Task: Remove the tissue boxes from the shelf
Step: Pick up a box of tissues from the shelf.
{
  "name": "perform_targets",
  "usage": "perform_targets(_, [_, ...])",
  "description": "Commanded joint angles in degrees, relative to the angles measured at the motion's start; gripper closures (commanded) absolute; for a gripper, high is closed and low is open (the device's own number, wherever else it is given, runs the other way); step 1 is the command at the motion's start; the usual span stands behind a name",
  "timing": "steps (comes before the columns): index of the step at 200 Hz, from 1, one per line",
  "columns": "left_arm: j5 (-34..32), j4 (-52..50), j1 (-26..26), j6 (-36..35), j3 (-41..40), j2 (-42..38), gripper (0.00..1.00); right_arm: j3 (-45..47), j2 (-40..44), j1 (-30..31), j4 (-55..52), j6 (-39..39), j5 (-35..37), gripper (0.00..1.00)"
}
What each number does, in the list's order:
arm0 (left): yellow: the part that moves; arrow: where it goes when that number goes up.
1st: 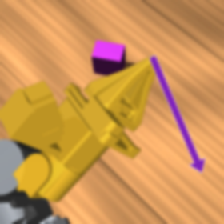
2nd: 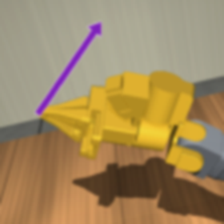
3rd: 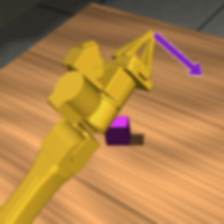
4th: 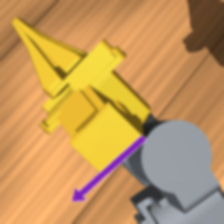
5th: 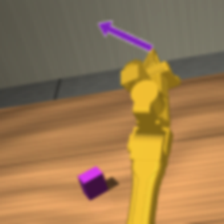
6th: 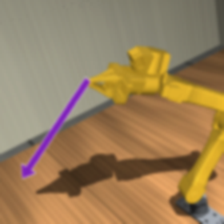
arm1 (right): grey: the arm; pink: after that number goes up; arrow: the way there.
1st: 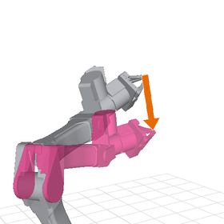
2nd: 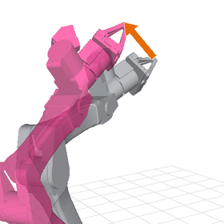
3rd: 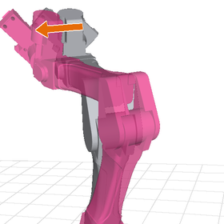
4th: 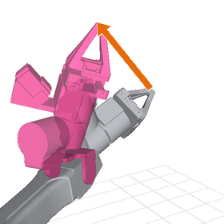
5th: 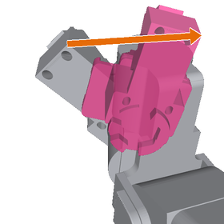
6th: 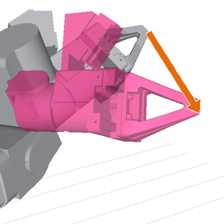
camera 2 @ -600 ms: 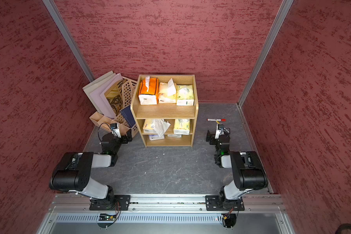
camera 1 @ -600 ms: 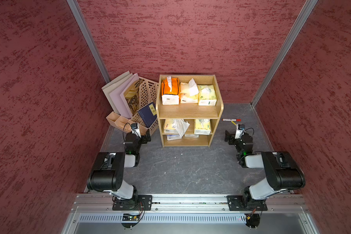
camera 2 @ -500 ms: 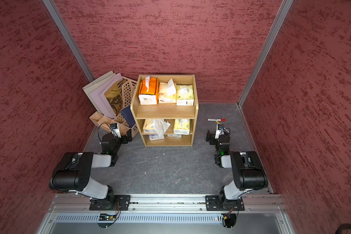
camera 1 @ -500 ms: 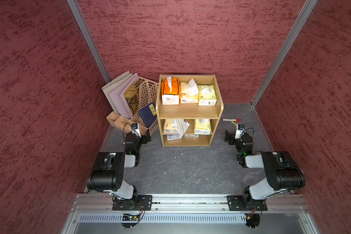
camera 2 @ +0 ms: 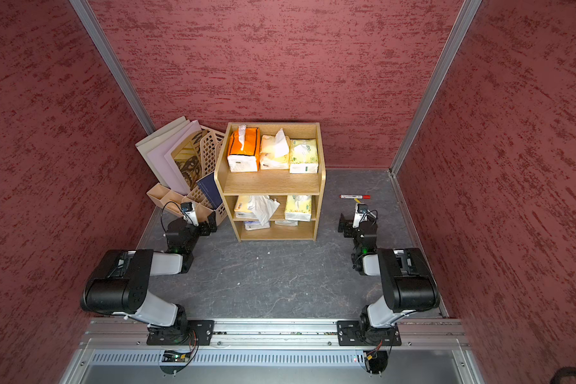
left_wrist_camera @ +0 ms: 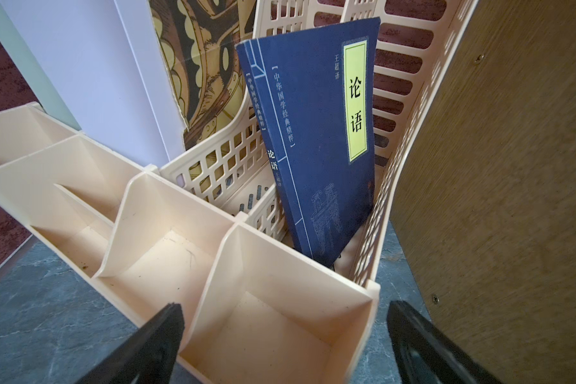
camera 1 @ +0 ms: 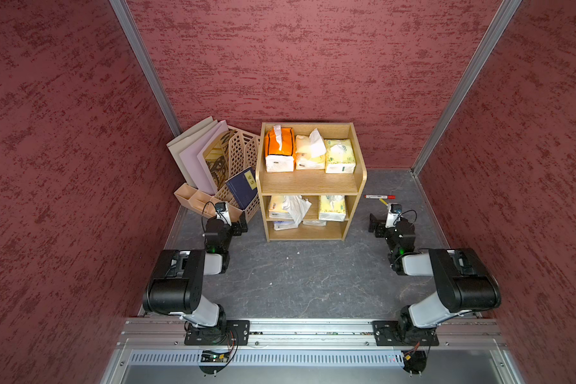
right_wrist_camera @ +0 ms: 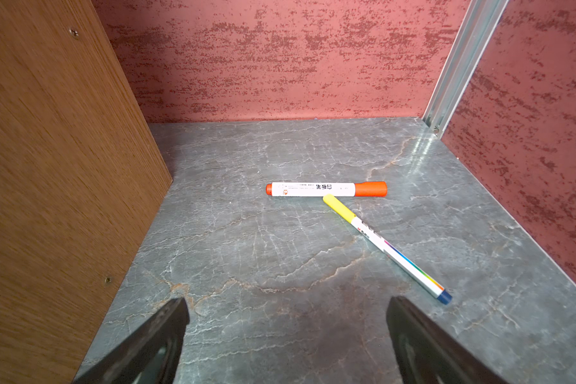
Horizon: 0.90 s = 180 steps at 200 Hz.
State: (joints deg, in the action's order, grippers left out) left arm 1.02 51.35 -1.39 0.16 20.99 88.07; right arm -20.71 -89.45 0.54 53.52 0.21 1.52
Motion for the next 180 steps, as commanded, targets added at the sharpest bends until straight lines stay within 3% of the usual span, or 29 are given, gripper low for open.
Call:
perform_targets(1, [-0.51, 0.69, -0.41, -0.56, 0.54, 0.06, 0.00, -1.17, 0.84, -0.30, -0.77, -0.03, -0.59, 0.01])
perform_targets(32, [-0.31, 0.91, -0.57, -0.36, 0.37, -0.07, 0.00, -0.79, 0.85, -0.32, -0.17, 0.10, -0.55, 0.02])
perform_targets(50, [-5.14, -2.88, -0.34, 0.92, 1.31, -3.39, 0.00, -1.63, 3.34, -0.27, -3.09, 0.71, 1.42, 0.02])
perform_targets(72, [-13.74, -21.37, -0.22, 4.75, 7.33, -12.90, 0.00, -11.90, 10.27, -0.28, -27.74, 4.12, 8.06, 0.02])
perform_targets(93, [-15.25, -35.64, 0.11, 7.15, 12.40, -19.94, 0.00, -21.80, 11.88, -0.23, -51.11, 4.88, 8.61, 0.02])
perform_targets(111, [-14.82, -48.02, 0.17, 11.69, 17.25, -24.87, 0.00, -24.37, 16.15, -0.20, -60.66, 6.44, 9.47, 0.01])
perform_targets(126, [-11.12, -58.43, -0.37, 14.85, 22.34, -26.52, 0.00, -24.28, 22.46, -0.27, -65.71, 15.04, 15.00, 0.02])
perform_targets(137, [-7.47, -65.00, -0.16, 14.24, 26.34, -26.43, 0.00, -24.40, 27.40, -0.45, -69.10, 15.76, 10.53, 0.02])
perform_targets(151, [-8.30, -72.63, 1.32, 16.12, 31.29, -25.08, 0.00, -25.10, 31.84, -0.51, -72.61, 17.17, 4.11, 0.02])
perform_targets(168, [-5.10, -77.71, 2.59, 13.73, 35.68, -23.58, 0.00, -27.62, 33.76, -0.47, -81.01, 20.01, -0.75, 0.02])
perform_targets(180, [-3.69, -78.09, 2.60, 16.79, 36.75, -24.41, 0.00, -29.59, 34.20, -0.42, -87.66, 21.30, -2.99, 0.02])
